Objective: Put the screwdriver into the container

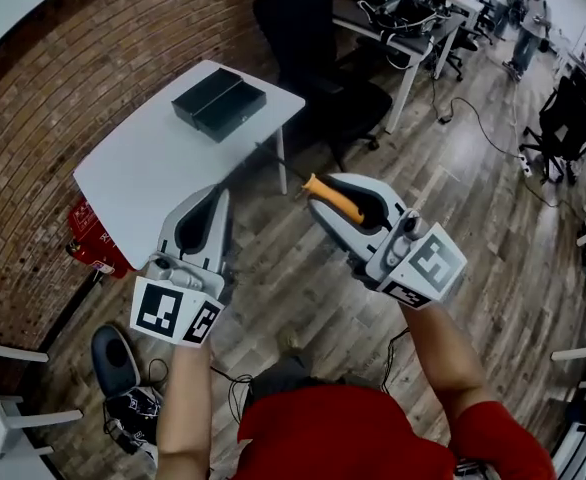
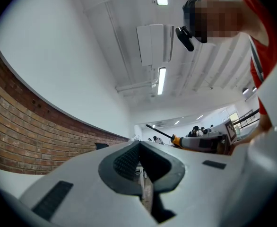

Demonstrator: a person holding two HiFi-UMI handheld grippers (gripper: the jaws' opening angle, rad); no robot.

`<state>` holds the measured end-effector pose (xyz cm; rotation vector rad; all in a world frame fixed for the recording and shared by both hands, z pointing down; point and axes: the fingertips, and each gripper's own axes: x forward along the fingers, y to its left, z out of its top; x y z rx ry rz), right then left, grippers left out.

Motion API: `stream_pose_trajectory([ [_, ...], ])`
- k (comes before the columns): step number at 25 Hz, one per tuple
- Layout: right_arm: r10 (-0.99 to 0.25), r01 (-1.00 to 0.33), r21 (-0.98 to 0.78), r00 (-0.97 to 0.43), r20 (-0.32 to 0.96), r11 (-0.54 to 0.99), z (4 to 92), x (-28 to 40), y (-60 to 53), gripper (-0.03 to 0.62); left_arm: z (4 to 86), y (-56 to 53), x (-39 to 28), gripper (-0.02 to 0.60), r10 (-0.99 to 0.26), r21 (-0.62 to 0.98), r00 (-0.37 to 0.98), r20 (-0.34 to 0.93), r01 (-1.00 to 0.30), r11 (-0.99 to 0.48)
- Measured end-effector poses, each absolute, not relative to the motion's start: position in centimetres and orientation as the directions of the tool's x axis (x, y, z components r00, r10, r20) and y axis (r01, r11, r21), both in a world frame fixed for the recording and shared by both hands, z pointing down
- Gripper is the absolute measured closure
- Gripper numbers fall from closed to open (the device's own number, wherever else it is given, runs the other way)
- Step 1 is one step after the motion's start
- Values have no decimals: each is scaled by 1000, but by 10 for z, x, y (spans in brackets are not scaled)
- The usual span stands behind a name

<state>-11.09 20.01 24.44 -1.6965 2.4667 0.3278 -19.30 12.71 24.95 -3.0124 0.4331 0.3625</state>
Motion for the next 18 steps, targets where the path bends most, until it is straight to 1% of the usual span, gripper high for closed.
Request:
stream_pose_trajectory([
  [9,-908,-939,111,-343,-242,326,234,-82,100,482,243,16,-165,569,-251,-43,934,-256,-270,-962],
  [18,-913,-940,95,-340,-228,327,246,-57,41,482,253,-36,-136,569,-243,-42,941,-234,-260,-965],
])
